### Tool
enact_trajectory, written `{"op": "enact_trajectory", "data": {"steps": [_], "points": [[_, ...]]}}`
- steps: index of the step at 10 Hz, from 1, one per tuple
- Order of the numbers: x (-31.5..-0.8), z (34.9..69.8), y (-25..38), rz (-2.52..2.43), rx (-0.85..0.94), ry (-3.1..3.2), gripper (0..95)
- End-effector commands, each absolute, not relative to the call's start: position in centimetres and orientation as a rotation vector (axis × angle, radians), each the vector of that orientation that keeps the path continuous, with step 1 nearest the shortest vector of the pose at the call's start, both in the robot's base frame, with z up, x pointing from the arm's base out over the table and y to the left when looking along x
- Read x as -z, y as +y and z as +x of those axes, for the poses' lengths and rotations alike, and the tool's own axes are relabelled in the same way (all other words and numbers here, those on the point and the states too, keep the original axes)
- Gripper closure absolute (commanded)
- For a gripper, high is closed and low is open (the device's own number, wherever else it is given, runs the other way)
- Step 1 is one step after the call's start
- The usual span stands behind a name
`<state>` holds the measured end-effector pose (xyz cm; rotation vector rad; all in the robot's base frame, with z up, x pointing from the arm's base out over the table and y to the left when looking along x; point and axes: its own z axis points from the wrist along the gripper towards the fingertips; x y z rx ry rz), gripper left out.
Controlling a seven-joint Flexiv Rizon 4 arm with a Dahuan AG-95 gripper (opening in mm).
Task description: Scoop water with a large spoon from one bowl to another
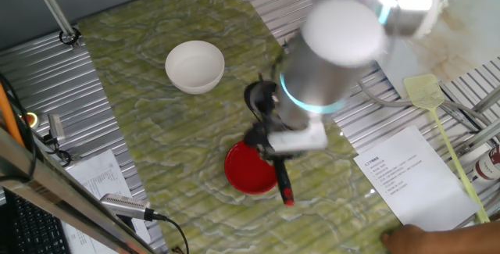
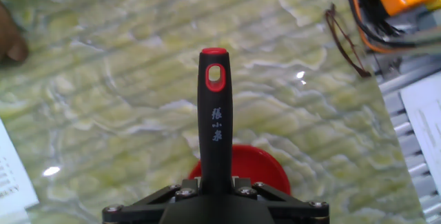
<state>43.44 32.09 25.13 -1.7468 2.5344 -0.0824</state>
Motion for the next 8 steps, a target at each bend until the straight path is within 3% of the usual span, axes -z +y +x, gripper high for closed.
{"op": "enact_trajectory", "data": {"steps": [1, 8], "points": [[-25.0, 44.6, 31.3, -1.737, 0.082, 2.55, 95.0], [-24.4, 46.6, 28.7, -1.556, -0.042, 2.644, 95.0]]}}
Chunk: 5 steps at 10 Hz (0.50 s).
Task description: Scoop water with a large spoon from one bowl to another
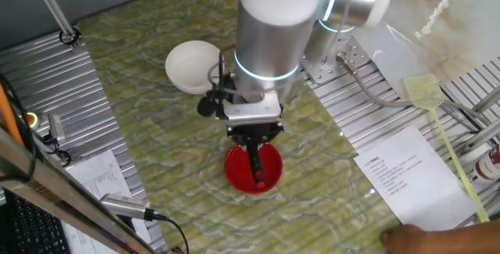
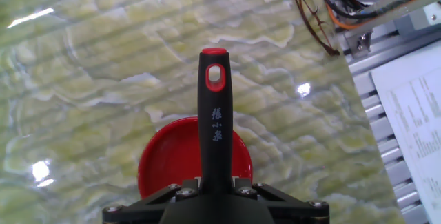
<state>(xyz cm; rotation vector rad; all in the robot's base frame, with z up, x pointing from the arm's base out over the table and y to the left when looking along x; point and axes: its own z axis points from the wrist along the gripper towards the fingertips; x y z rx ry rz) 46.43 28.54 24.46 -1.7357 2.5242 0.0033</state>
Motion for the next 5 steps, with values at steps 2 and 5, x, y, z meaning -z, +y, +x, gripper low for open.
{"op": "enact_trajectory", "data": {"steps": [2, 5], "points": [[-24.42, 46.58, 28.71, -1.406, -0.032, 2.713, 95.0], [-24.42, 46.58, 28.71, -1.197, -0.024, 2.791, 95.0]]}}
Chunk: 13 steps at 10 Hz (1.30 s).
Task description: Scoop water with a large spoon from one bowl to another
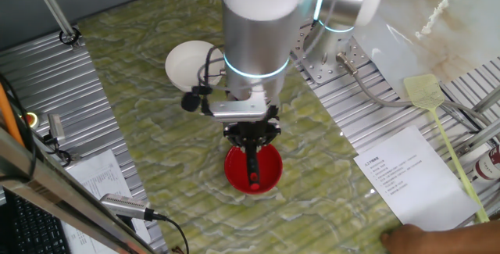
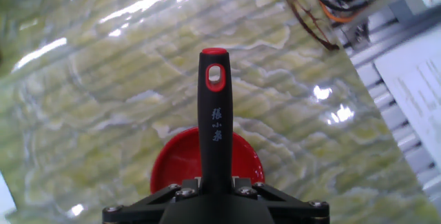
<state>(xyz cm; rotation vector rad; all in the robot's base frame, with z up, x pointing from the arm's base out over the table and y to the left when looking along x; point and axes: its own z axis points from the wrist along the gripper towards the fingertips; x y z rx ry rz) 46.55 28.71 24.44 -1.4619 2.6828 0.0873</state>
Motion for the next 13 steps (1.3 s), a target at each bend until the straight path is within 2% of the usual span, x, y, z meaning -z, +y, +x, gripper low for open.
{"op": "enact_trajectory", "data": {"steps": [1, 5, 10, 13], "points": [[-24.4, 46.6, 28.7, -1.184, -0.013, 2.796, 95.0], [-25.1, 47.4, 25.5, -1.401, -0.01, 2.707, 95.0], [-25.3, 51.7, 17.4, -1.769, -0.046, 2.456, 95.0], [-25.2, 52.5, 14.9, -1.967, -0.03, 2.301, 95.0]]}}
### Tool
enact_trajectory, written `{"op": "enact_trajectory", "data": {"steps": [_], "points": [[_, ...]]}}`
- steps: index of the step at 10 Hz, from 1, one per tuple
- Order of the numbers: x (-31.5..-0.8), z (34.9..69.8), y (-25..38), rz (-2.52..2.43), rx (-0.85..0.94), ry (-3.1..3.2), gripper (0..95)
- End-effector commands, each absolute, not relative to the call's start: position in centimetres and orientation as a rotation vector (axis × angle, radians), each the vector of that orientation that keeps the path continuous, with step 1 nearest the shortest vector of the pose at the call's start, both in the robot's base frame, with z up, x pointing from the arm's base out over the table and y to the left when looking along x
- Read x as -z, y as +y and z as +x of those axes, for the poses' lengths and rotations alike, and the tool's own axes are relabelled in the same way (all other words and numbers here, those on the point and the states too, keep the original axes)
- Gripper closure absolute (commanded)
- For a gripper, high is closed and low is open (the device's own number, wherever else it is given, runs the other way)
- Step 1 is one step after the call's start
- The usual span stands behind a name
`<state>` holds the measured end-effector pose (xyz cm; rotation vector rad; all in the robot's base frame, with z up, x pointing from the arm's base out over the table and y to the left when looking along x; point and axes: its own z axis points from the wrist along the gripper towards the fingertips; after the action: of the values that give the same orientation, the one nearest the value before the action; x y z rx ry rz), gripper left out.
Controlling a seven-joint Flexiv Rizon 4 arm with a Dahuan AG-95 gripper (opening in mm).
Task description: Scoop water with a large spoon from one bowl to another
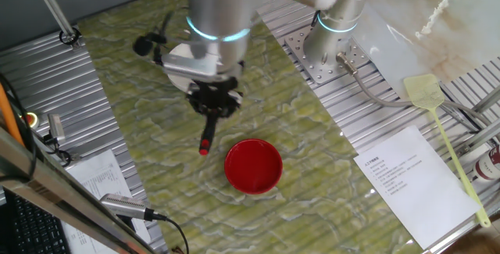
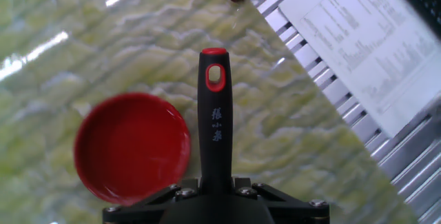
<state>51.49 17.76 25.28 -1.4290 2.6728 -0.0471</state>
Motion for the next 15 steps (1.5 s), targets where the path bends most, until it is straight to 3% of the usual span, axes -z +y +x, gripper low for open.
{"op": "enact_trajectory", "data": {"steps": [1, 4, 7, 15], "points": [[-25.1, 52.4, 14.4, -2.015, -0.02, 2.262, 95.0], [-24.9, 51.7, 12.6, -2.149, -0.002, 2.139, 95.0], [-25.1, 51.6, 12.3, -2.055, -0.132, 2.231, 95.0], [-24.7, 51.0, 11.6, -1.914, -0.131, 2.38, 95.0]]}}
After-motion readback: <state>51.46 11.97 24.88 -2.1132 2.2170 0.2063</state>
